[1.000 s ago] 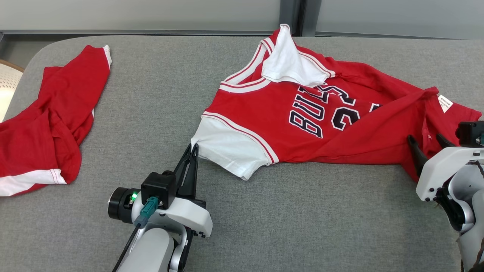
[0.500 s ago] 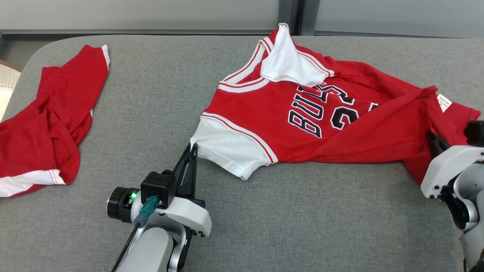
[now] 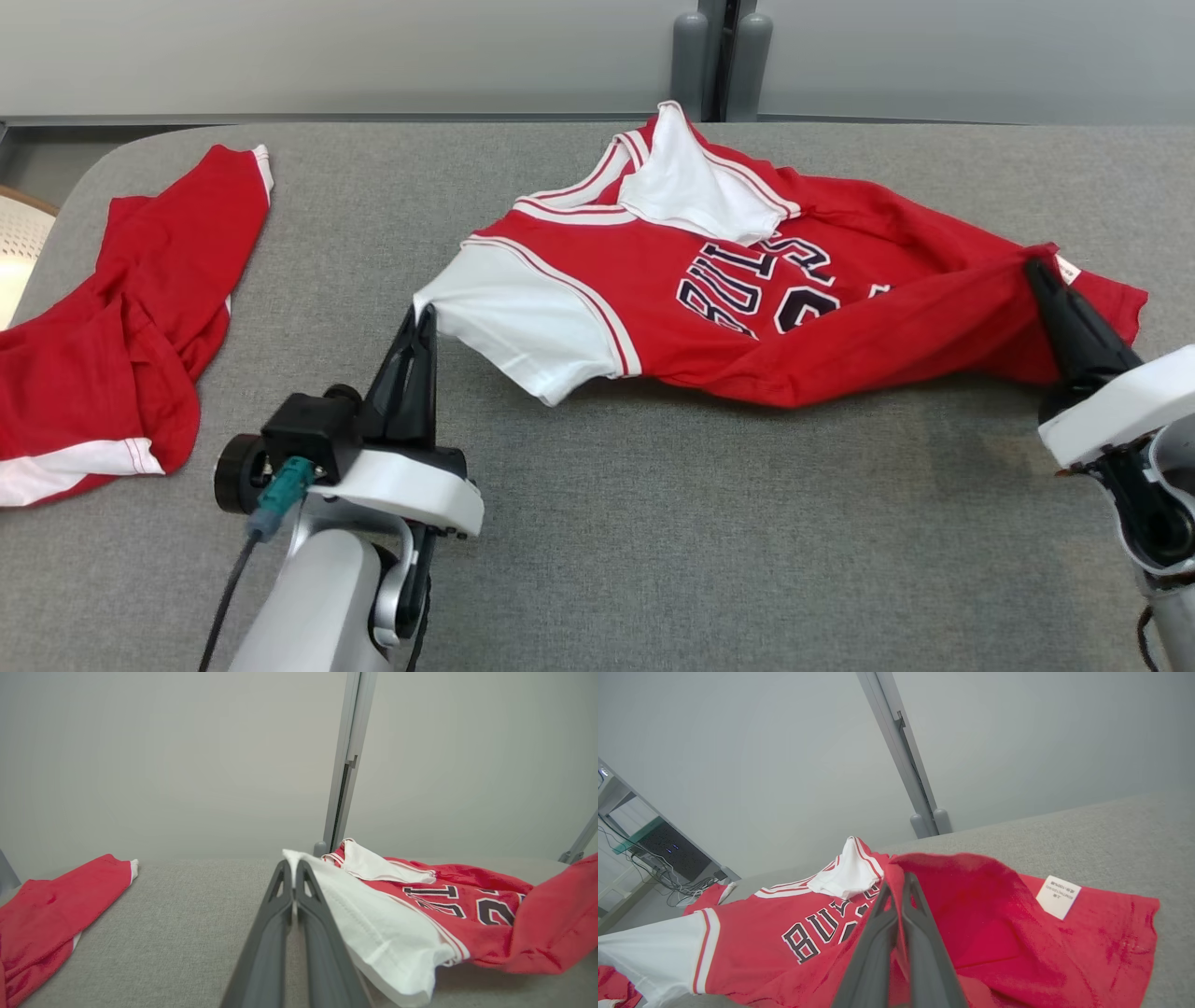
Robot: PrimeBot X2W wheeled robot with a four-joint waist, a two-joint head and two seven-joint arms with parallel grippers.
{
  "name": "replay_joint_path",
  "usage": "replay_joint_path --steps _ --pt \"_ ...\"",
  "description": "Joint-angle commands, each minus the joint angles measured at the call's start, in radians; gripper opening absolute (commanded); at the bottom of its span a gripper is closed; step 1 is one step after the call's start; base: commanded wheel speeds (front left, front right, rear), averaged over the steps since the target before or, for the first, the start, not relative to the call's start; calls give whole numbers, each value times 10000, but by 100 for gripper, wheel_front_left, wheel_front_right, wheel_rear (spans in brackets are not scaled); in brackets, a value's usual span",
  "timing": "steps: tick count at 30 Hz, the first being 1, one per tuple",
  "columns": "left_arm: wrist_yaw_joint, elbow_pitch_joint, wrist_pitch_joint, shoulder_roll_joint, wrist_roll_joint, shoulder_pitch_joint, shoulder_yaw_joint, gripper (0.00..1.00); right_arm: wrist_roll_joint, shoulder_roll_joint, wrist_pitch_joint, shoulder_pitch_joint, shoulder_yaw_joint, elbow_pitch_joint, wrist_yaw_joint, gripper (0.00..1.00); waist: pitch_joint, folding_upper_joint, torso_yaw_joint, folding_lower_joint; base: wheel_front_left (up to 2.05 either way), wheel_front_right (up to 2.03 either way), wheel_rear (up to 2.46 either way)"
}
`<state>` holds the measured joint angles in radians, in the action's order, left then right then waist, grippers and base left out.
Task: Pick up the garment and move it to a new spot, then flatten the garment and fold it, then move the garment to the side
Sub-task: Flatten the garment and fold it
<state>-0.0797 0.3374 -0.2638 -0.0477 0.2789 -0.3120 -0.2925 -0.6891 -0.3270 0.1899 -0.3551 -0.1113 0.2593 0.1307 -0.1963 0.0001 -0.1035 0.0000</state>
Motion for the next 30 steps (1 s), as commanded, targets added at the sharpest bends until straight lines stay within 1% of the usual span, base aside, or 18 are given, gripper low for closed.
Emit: replay_joint_path --steps 1,5,7,8,9,11,13,18,21,25,27,30 --pt "125 -184 -11 -50 165 -201 227 0 -542 -324 -190 74 -152 -423 0 0 116 -1 51 0 0 0 0" --pt "491 -646 -16 -50 814 -496 802 0 -1887 -887 -758 65 -514 -1298 0 0 422 -1 139 0 0 0 0" --pt "715 -859 -16 -46 1177 -728 1045 0 -2384 -1129 -1120 -70 -581 -1606 0 0 646 -1 178 0 0 0 0" --pt "806 -966 -16 -50 1545 -837 1186 0 -2563 -1233 -1297 -141 -642 -1738 0 0 782 -1 204 0 0 0 0" --pt "975 -1191 -14 -41 1860 -1148 1348 0 -2741 -1473 -1659 -312 -821 -2035 0 0 1029 -1 251 0 0 0 0" --pt "1078 -1460 43 -47 2203 -1479 1451 0 -2781 -1723 -1997 -527 -970 -2233 0 0 1247 -1 288 0 0 0 0" --pt "1090 -1873 173 -49 2615 -1821 1555 0 -2718 -1928 -2323 -816 -1079 -2408 0 0 1459 -1 321 0 0 0 0" --pt "749 -3245 688 -43 3588 -2543 1736 0 -2572 -2279 -2849 -1475 -979 -2781 0 0 1963 -1 360 0 0 0 0" --pt "278 -4046 909 -50 4099 -2780 1944 0 -2560 -2257 -2735 -1727 -838 -2970 0 0 2198 -1 389 0 0 0 0" --pt "-299 -4843 1211 -60 4124 -2937 2126 0 -2390 -2299 -2383 -1834 -678 -3166 0 0 2337 -1 434 0 0 0 0" --pt "-479 -5060 1417 -88 4167 -2952 2160 0 -2272 -2267 -2258 -1819 -593 -3156 0 0 2320 -1 439 0 0 0 0" --pt "-636 -5081 1715 -317 3951 -3009 2072 0 -1958 -2283 -2043 -1863 -528 -3051 0 0 2222 -1 453 0 0 0 0"
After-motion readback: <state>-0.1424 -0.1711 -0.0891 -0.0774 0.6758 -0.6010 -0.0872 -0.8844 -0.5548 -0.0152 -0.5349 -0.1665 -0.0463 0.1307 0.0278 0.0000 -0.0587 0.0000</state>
